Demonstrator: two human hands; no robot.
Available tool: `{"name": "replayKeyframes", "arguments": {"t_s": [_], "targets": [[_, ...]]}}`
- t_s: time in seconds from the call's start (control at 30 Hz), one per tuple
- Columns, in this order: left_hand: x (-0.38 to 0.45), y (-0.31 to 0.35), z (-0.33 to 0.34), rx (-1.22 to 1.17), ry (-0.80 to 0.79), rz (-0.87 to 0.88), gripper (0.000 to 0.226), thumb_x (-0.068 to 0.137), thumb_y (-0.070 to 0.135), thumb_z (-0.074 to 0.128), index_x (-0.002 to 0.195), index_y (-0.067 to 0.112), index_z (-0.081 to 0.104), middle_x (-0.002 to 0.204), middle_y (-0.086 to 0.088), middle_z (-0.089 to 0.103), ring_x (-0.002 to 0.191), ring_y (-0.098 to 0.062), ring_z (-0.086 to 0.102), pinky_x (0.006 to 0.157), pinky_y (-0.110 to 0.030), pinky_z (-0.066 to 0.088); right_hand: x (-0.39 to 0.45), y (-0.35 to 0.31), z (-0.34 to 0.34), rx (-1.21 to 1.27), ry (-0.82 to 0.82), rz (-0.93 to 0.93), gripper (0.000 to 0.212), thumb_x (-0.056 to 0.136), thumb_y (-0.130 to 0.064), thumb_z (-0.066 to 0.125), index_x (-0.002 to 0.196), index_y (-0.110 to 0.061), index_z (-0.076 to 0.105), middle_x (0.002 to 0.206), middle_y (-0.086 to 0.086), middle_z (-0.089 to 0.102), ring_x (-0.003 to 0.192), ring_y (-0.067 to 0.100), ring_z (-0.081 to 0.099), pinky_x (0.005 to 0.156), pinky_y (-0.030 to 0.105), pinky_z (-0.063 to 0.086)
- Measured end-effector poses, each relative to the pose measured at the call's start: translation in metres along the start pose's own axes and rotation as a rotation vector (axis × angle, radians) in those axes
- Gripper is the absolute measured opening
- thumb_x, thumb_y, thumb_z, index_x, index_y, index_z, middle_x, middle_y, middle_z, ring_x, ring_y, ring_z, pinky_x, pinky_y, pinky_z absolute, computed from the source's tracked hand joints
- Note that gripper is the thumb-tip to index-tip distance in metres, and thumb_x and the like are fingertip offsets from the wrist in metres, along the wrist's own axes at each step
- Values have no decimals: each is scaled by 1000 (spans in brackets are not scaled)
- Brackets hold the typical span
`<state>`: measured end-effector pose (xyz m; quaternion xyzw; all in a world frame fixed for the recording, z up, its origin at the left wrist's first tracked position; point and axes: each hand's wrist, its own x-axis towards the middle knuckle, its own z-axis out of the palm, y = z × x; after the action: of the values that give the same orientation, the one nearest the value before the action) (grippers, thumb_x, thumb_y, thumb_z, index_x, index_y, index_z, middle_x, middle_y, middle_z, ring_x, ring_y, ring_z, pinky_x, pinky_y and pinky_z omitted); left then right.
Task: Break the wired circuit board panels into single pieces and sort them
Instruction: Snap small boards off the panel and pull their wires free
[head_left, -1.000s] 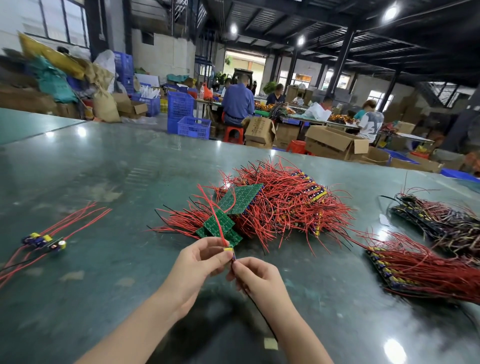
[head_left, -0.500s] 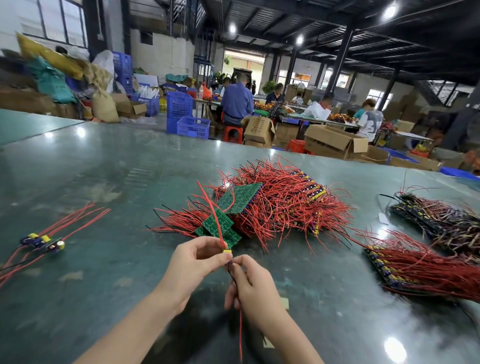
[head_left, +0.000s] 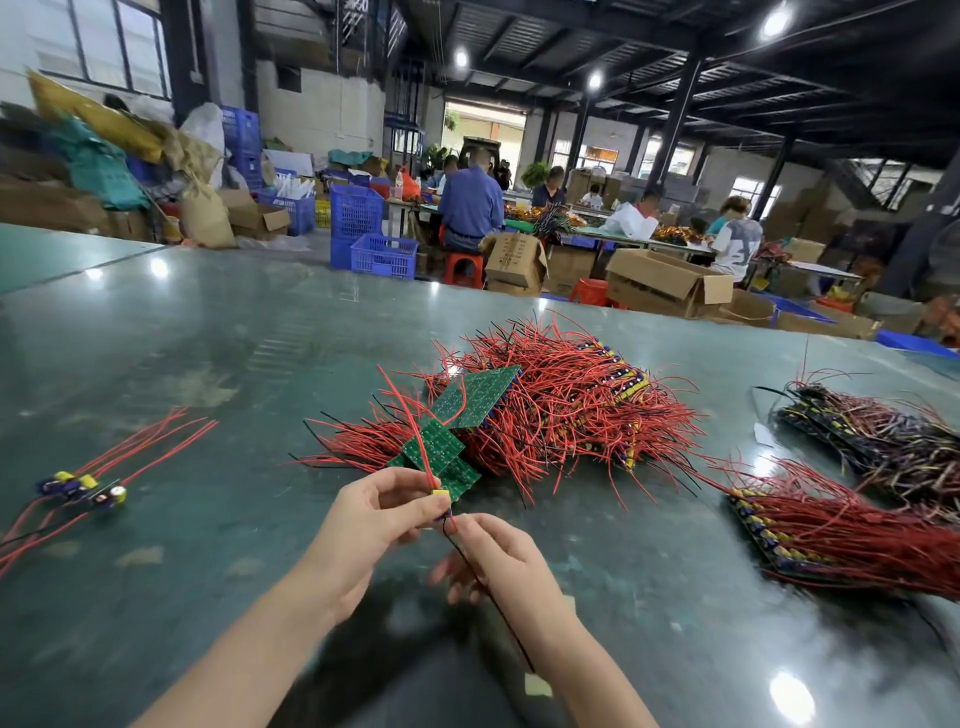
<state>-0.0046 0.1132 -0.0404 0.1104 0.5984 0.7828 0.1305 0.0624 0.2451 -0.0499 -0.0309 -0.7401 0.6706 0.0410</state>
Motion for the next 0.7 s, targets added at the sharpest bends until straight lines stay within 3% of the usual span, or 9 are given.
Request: {"name": "replayKeyframes", "arguments": {"t_s": [0.17, 0.3, 0.7], "targets": [[-2, -5, 4, 81, -14, 70, 24, 62, 6, 80, 83, 7, 67, 70, -4, 71, 67, -9, 65, 62, -14, 50, 2, 5, -2, -43, 89, -61, 4, 86, -10, 66, 85, -14, 65, 62, 0, 69, 49, 7, 54, 51, 19, 45], [-2, -9, 5, 145, 15, 110, 22, 68, 4, 81, 85, 6, 67, 74, -5, 72, 70, -10, 67, 68, -17, 51, 1, 6, 0, -64, 130, -95, 14, 87, -2, 61, 80, -14, 64, 57, 1, 68, 44, 7, 53, 49, 19, 44], [-1, -5, 5, 15, 43, 75, 17, 71, 2, 76, 85, 7, 69, 70, -1, 71, 65, -5, 62, 57, -15, 48, -1, 2, 3, 14, 78, -115, 14, 94, -2, 51, 91, -11, 61, 59, 3, 68, 43, 9, 52, 51, 19, 45]]}}
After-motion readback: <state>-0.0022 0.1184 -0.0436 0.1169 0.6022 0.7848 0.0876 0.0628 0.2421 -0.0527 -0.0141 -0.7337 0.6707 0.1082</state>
